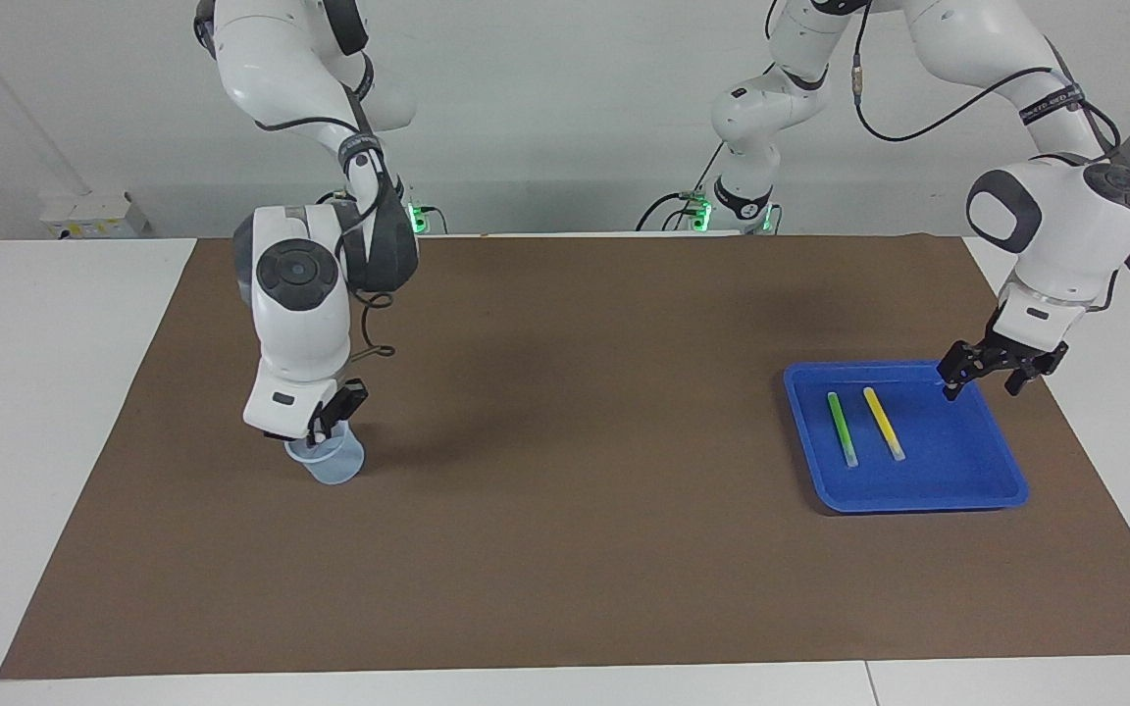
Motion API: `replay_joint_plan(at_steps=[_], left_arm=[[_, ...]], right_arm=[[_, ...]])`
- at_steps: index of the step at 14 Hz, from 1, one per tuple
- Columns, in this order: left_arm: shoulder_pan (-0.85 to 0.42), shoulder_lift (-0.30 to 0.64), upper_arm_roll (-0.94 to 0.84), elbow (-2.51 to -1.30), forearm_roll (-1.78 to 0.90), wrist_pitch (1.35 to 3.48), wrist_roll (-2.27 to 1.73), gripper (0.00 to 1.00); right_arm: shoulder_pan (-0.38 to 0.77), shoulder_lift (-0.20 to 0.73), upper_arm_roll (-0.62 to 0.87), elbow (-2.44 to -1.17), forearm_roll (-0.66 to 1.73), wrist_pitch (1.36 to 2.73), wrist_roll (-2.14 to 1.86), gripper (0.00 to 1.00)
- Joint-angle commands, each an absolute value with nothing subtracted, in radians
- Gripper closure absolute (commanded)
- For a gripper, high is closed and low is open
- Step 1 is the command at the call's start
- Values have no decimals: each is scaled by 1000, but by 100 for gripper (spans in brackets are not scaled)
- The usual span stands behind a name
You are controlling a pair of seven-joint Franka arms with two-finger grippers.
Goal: Right arm passes pens to left for tray arrangement
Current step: 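Release the yellow pen upright in the tray and raise the left gripper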
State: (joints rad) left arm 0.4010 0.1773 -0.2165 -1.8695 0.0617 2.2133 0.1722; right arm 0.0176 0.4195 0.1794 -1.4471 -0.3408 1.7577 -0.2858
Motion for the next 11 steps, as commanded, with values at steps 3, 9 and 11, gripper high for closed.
replay_joint_plan(at_steps=[3,9,11], left_arm=[[403,184,-221,-1734,31,1987,-68,0],[406,161,-225,-1782,-85,1933,-283,0],[405,155,-225,-1784,-156,1899,-354,0]], right_arm=[[8,384,212,-1347,-356,1620,-325,100],[20,296,249,-1344,-249,1589,-258,100],[18,276,249,-1344,-187,1603,-134,100]])
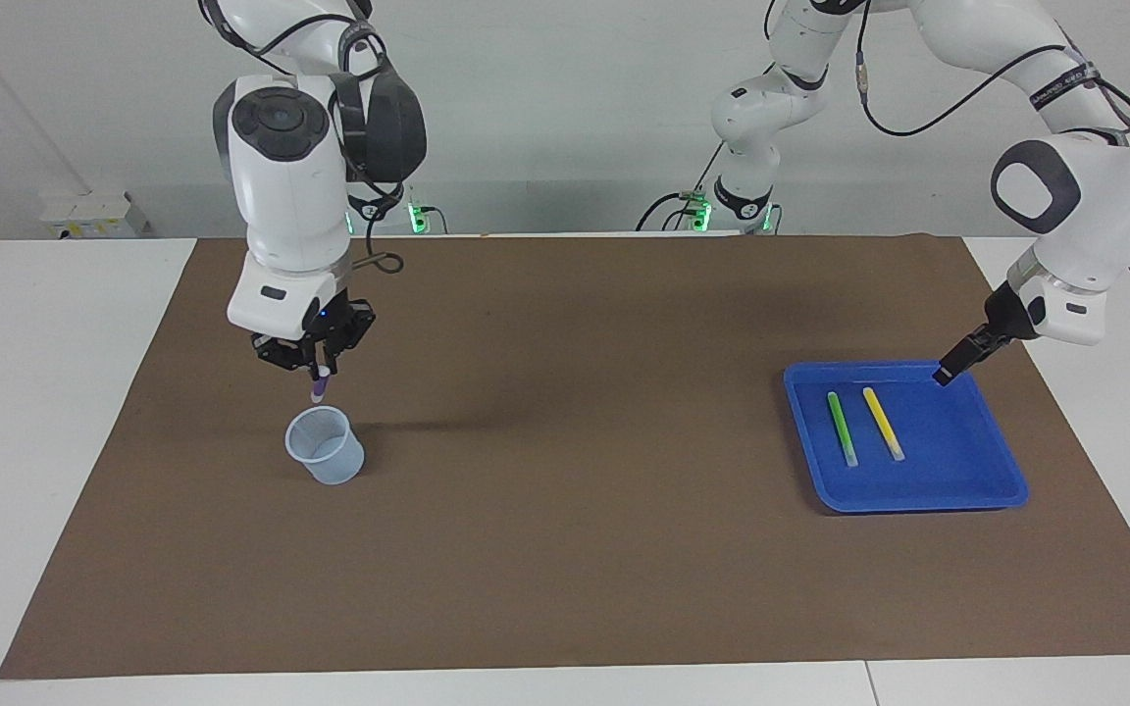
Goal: Right arm passes pens to left for tray arrangement
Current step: 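Grasp the purple pen from the white cup with the right gripper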
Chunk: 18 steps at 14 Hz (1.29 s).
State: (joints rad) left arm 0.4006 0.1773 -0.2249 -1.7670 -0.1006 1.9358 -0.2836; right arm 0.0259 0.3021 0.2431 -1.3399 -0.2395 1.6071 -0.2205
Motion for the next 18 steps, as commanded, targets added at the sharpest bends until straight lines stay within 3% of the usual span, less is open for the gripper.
replay_joint_plan(at_steps=[1,6,16,18], left_arm=[[403,152,-225,-1783,-219,1864,-455,0],[400,146,-229,-1786,-330,1824,-684,0],[324,133,-230,-1802,-667,1838,-1032,0],[295,135,-230,-1799,-686,1850,-1077,0]], right_arm=[[20,273,250,-1344,-167,1605,-79,100],[31,265,264,-1362,23,1773,251,100],[271,317,264,-1454,110,2296,1145,100],[302,328,264,-1454,110,2342,1231,100]])
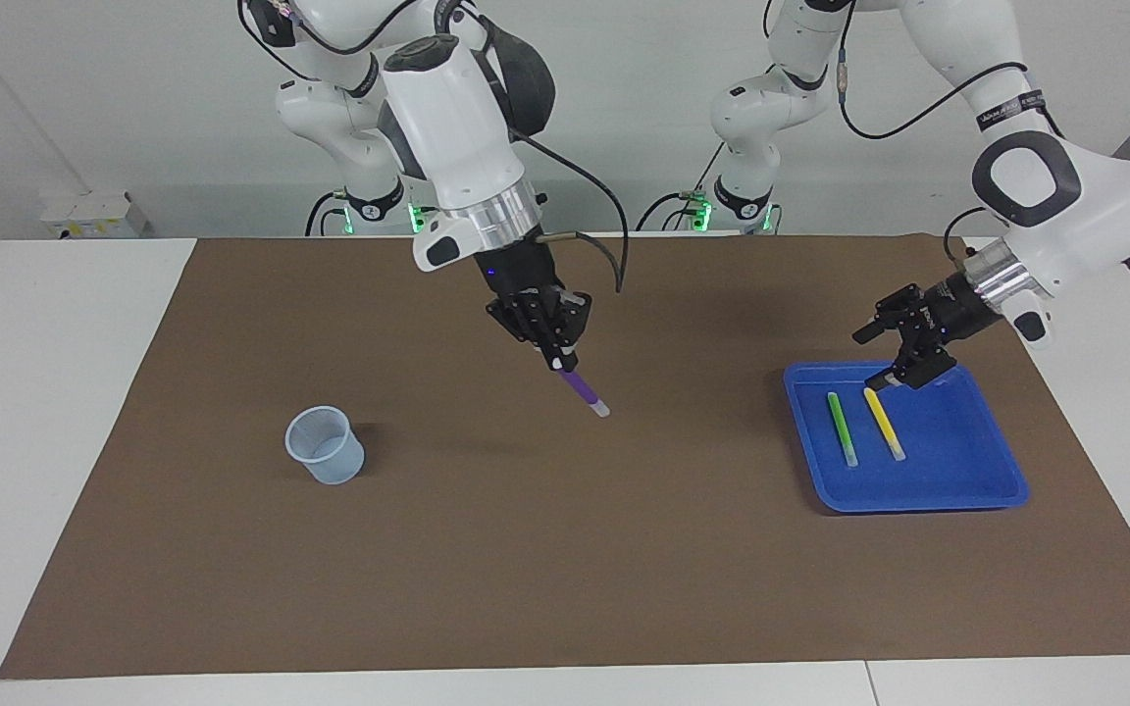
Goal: Right arm passes pens to left for tray arrangement
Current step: 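Grasp the purple pen from the white cup with the right gripper, then bring the purple pen toward the left gripper while it reaches out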
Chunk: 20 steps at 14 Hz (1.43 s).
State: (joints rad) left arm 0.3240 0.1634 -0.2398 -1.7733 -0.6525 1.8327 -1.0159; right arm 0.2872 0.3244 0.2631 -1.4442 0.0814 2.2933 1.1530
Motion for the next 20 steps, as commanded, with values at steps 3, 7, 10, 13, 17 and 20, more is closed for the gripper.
replay_joint_plan(at_steps=[3,7,10,13,17,20], left_arm=[[270,140,-232,-1793,-728,1870,-1095,1],[267,149,-261,-1779,-750,1930,-1072,1],[232,149,-262,-1782,-753,1979,-1086,1],[232,149,-268,-1781,-759,1979,-1156,4],[230,146,-305,-1766,-761,1993,-1284,5],[210,146,-316,-1763,-764,2011,-1341,5]], right_arm=[[327,334,268,-1456,133,2341,1316,100],[327,334,270,-1456,319,2336,1335,100],[340,342,270,-1457,351,2341,1335,100],[359,356,270,-1463,380,2371,1351,100],[380,370,270,-1476,379,2381,1370,100],[403,371,270,-1506,383,2462,1416,100]])
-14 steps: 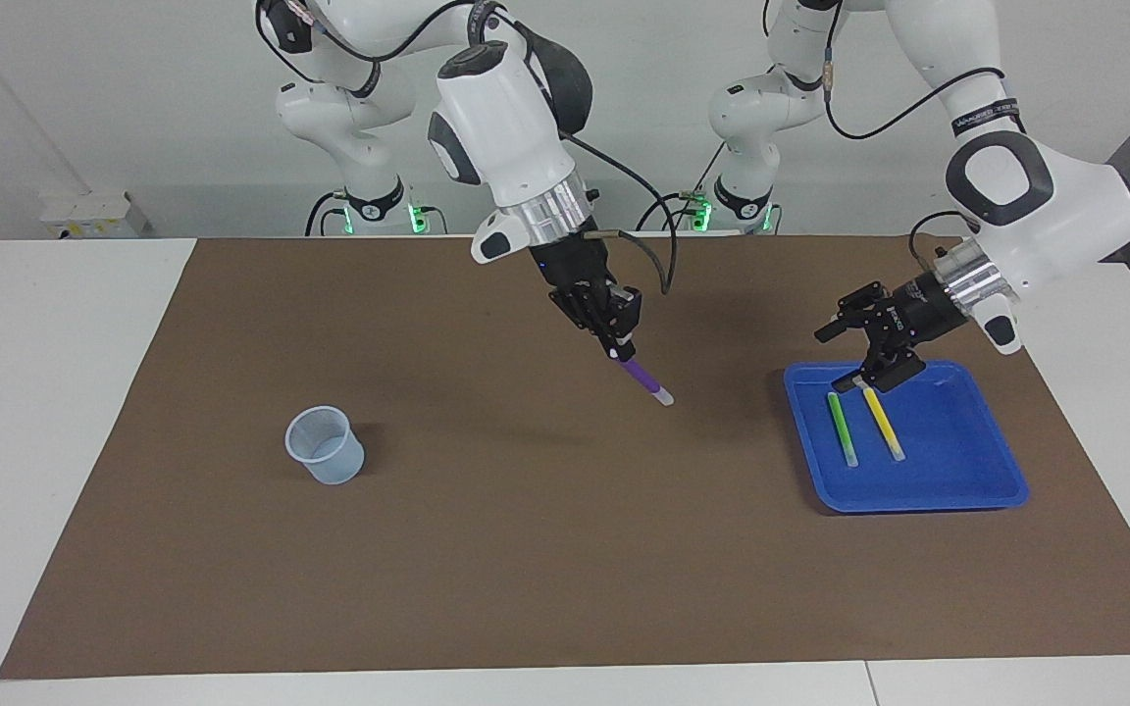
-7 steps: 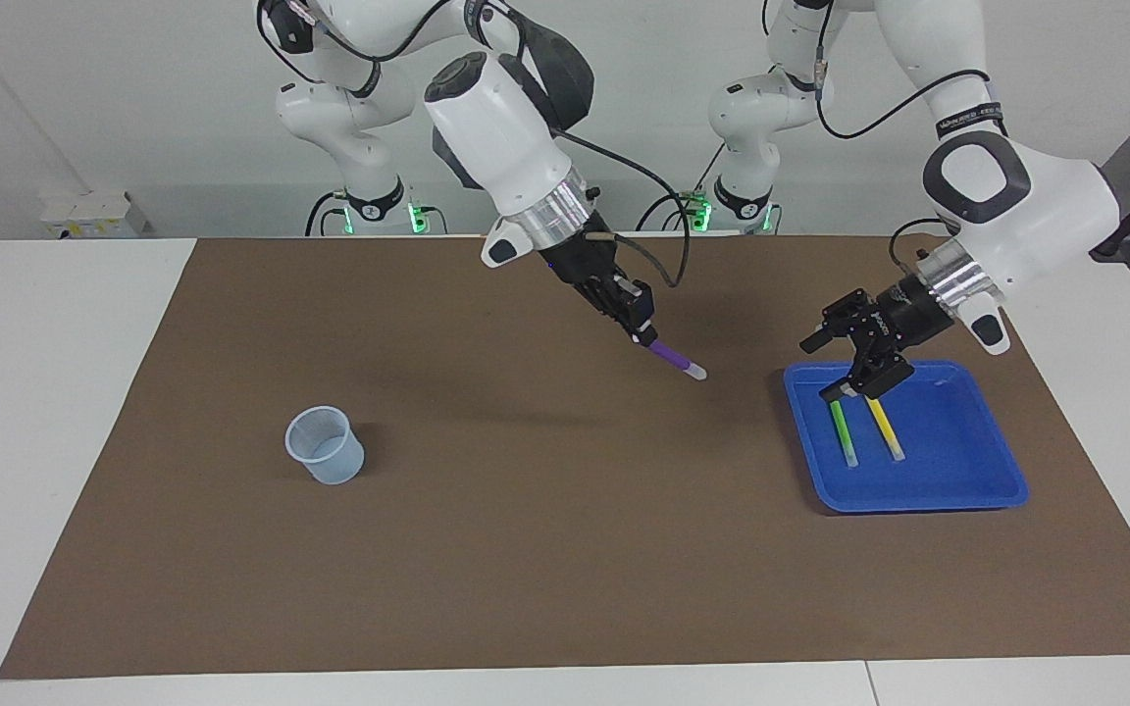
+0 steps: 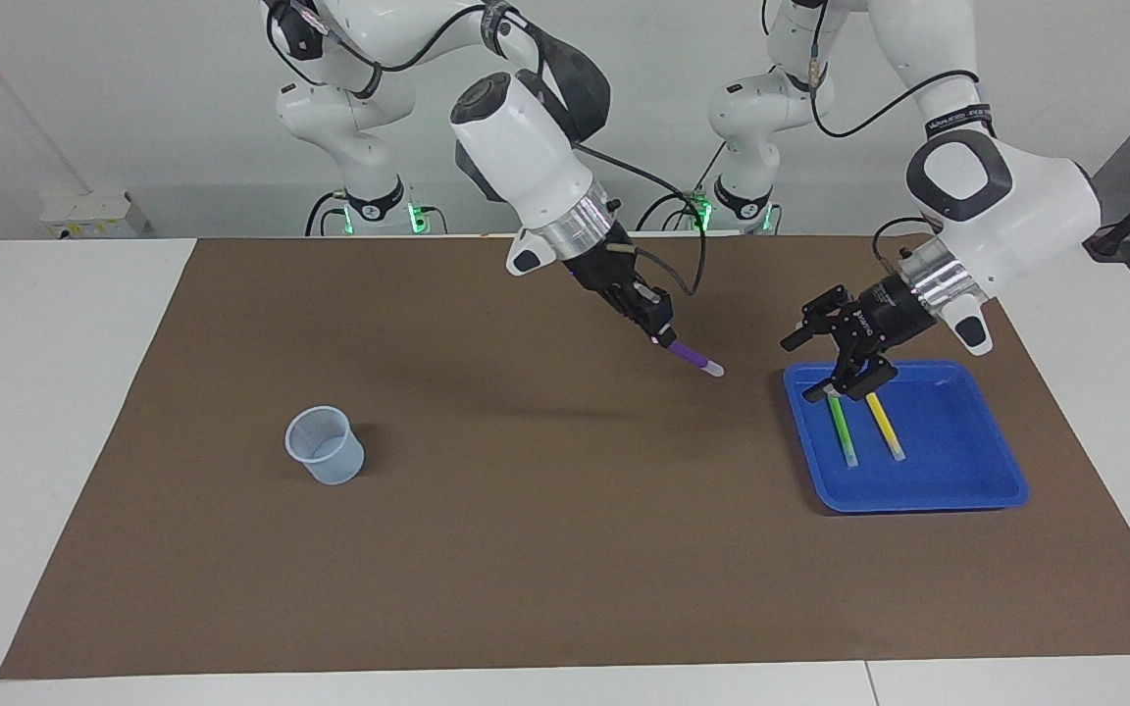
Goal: Right arm passes pens to left for tray arrangement
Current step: 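Bring the purple pen toward the left gripper while it reaches out, then close the left gripper on the purple pen and open the right gripper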
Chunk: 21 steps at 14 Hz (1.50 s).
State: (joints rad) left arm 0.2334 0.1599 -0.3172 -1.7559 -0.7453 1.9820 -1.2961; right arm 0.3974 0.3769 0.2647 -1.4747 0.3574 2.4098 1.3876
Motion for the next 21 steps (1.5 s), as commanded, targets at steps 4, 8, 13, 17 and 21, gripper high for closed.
replay_joint_plan(at_steps=[4,8,13,17,21], left_arm=[[149,147,-314,-1773,-764,2086,-1374,5],[132,144,-314,-1786,-762,2108,-1391,5],[112,133,-314,-1831,-761,2164,-1394,4],[94,109,-314,-1878,-759,2183,-1391,4],[77,109,-314,-1879,-759,2180,-1397,7]], right_arm=[[403,373,270,-1506,436,2471,1434,100],[407,373,270,-1509,439,2471,1436,100],[407,371,270,-1520,437,2473,1431,100],[403,371,270,-1505,437,2471,1433,100],[403,371,270,-1503,436,2473,1431,100]])
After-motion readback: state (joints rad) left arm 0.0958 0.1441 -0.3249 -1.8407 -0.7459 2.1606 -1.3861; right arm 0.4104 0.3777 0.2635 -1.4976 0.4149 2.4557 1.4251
